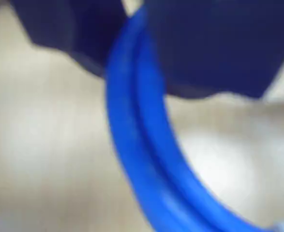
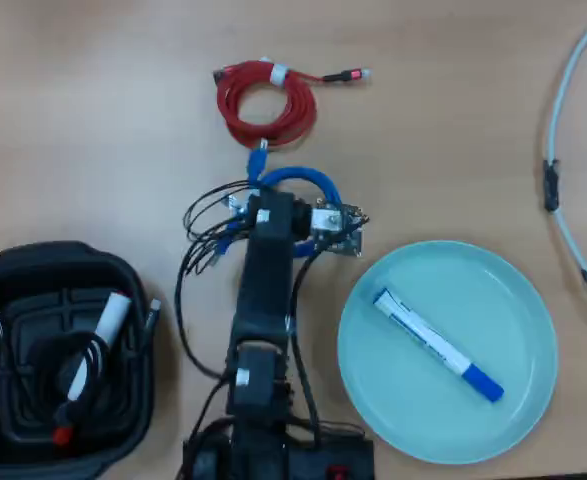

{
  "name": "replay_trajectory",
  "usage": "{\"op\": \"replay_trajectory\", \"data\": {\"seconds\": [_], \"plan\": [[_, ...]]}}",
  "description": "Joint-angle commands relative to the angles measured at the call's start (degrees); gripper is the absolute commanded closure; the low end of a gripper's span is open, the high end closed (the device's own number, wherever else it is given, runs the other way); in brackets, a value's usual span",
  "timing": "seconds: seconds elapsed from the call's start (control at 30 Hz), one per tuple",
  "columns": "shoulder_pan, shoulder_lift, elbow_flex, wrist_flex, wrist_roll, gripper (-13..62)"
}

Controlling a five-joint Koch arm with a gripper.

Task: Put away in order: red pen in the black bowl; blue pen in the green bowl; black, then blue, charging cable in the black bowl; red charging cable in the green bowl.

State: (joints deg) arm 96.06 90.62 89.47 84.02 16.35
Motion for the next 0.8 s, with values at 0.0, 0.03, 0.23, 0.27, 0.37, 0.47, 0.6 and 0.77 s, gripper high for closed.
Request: {"op": "replay_trajectory", "data": {"seconds": [0.0,0.03,0.23,0.27,0.37,0.47,0.6,0.77], "plan": [[-1.49,8.35,-3.6,0.09,0.79,55.9],[-2.55,10.2,-3.87,0.0,0.79,55.9],[-10.46,16.87,-6.33,0.0,0.79,55.9],[-12.3,17.67,-6.68,-0.09,0.7,55.9],[-19.51,19.78,-7.73,-0.79,0.79,55.9],[-28.39,19.69,-9.93,-1.93,0.79,55.9],[-36.39,19.69,-10.9,-5.1,1.41,55.9],[-45.79,19.6,-10.81,-10.81,1.85,55.8]]}}
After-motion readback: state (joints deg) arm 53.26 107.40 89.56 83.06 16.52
